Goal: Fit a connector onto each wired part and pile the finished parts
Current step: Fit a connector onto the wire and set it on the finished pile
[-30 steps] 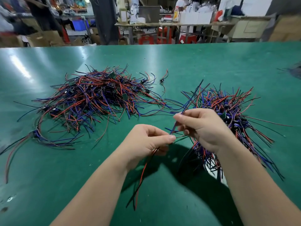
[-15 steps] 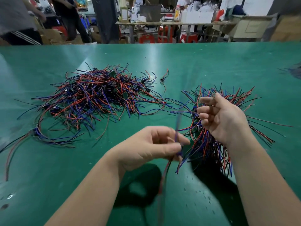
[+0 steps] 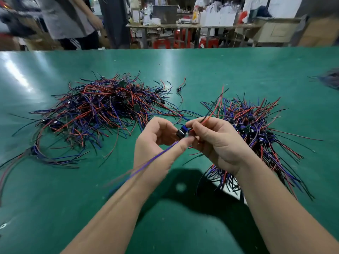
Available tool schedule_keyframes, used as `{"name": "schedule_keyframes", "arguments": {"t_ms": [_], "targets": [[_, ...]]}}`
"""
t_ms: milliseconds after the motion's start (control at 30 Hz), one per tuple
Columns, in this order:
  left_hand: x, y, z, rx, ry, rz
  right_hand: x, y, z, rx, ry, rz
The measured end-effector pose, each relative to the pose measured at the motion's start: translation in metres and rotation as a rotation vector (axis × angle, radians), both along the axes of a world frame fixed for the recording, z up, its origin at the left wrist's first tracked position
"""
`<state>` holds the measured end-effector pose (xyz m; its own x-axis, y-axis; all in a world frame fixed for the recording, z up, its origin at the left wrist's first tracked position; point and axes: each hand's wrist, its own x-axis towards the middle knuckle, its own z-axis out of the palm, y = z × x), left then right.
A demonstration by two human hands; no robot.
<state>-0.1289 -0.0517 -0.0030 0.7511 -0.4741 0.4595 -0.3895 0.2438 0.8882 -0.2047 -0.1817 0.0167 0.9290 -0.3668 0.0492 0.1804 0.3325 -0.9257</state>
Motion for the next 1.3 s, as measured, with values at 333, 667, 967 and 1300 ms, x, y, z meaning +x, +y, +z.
{"name": "schedule_keyframes", "arguments": {"t_ms": [333,667,967,1300], "targets": [[-0.004,-0.004,-0.003,0.097,0.254,-0.171,-0.003,-0.012,-0.002,-0.168,0.111,-0.097],[-0.012,-0.001,-0.009,0.548,0.359,-0.563,-0.005,-0.03,0.005,-0.017,0.107,-0.643],[0.006,-0.001,-0.001,0.212,0.567,-0.286,-0.003,-0.025,-0.001,-0.227,0.19,-0.343],[0.008,0.001,-0.003,0.164,0.475,-0.312,-0.006,-0.013,-0.005,-0.758,0.07,-0.165]]}}
